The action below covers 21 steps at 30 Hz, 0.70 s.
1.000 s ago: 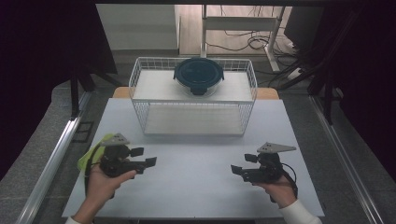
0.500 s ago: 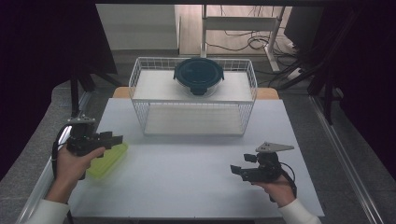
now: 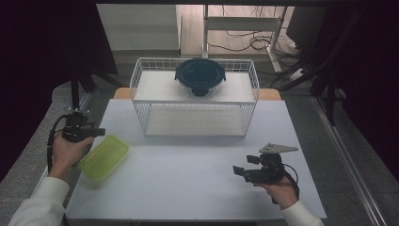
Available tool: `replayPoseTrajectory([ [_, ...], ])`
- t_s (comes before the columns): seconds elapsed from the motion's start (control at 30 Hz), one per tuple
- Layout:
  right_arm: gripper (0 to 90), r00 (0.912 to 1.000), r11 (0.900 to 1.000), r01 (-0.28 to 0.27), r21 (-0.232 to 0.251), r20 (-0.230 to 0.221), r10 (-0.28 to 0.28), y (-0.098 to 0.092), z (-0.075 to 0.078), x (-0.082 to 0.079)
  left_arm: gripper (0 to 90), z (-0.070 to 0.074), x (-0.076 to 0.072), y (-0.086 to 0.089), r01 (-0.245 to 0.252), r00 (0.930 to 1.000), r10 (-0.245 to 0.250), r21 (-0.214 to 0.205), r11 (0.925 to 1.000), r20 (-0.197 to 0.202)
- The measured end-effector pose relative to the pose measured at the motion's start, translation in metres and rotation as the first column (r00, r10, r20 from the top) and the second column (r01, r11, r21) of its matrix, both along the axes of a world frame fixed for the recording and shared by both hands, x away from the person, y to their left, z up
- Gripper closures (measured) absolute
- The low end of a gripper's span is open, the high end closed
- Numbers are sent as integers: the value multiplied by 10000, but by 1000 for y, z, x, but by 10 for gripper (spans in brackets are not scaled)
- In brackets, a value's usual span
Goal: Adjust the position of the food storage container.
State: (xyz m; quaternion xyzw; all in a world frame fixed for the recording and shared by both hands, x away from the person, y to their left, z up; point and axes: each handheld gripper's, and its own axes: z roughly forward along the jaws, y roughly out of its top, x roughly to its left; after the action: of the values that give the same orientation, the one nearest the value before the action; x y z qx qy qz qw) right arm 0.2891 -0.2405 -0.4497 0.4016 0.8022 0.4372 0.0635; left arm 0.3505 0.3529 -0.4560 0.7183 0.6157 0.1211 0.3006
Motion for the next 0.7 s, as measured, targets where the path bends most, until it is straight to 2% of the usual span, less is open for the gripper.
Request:
replayPoseTrajectory([
  [0.07,224,10000,10000,38,19,25,-38,-1,0,0,900,-6,6,3,-76,9996,90,520,9986,-266],
  [0.17,224,10000,9999,98,22,-6,-98,-2,0,0,900,-17,14,5,-184,9976,254,1076,9940,-648],
  [0.27,224,10000,10000,82,16,9,-82,-2,0,-1,900,-23,19,6,-252,9957,355,1184,9926,-859],
  [0.43,221,9997,9998,185,9,151,-186,-4,0,-4,900,-32,26,3,-57,9923,267,1708,9853,-1210],
  [0.53,220,9995,9996,270,70,133,-271,-6,0,-3,900,-38,30,3,4,9892,249,1727,9850,-1445],
  [0.7,219,9996,9996,268,88,103,-269,-6,0,-3,900,-41,30,1,272,9870,-49,1366,9903,-1609],
])
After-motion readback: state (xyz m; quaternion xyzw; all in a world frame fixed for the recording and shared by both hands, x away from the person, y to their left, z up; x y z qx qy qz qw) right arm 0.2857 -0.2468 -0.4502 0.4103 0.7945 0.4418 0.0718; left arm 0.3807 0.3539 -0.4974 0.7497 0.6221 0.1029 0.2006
